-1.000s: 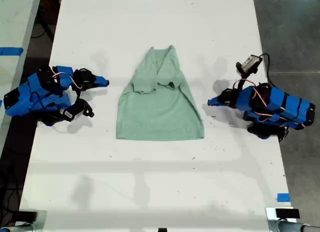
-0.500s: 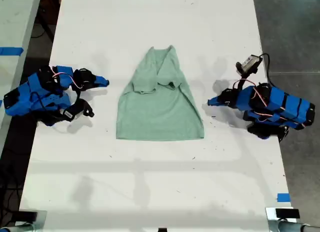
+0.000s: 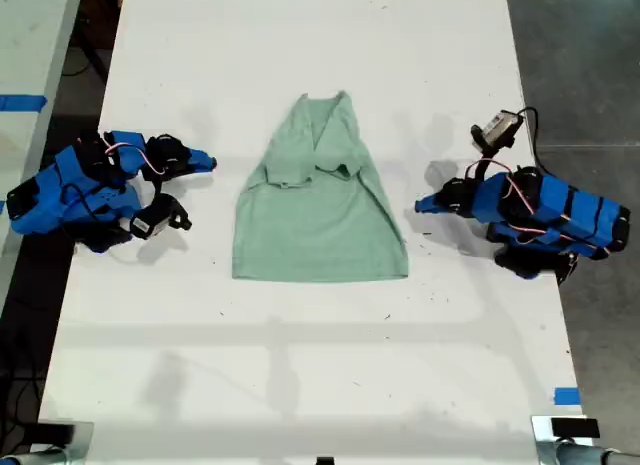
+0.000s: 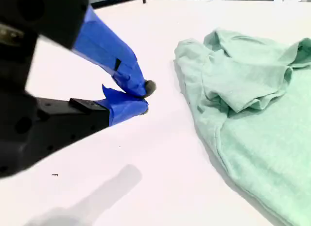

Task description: Fold t shirt

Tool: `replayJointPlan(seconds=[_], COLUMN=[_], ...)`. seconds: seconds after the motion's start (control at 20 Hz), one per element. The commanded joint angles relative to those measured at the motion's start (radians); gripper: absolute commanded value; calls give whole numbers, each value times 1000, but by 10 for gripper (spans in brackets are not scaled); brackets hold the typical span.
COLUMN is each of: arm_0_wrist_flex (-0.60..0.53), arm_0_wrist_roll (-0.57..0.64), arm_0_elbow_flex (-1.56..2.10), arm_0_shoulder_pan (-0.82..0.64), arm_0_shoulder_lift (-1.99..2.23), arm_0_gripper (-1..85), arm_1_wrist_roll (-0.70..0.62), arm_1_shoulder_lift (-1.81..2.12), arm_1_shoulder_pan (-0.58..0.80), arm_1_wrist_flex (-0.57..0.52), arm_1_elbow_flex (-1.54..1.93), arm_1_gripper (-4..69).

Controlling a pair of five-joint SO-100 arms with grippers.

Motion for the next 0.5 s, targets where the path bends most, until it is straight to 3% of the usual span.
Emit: replayJointPlan(seconds=[0.0,0.45], arm_0_wrist_flex=[-15,-21], arm_0_wrist_roll=[-18,-20], arm_0_elbow_flex=[11,15], arm_0_shoulder_pan=[-21,-25], arm_0_shoulder_lift=[8,8], arm_0_gripper=[5,12], arm_1_wrist_roll=[12,46], arm_1_shoulder_lift=[9,9], arm_1_shoulder_pan=[21,18], arm_1_wrist_flex=[-28,-14], arm_1_elbow_flex=[60,60], arm_1_gripper=[40,32])
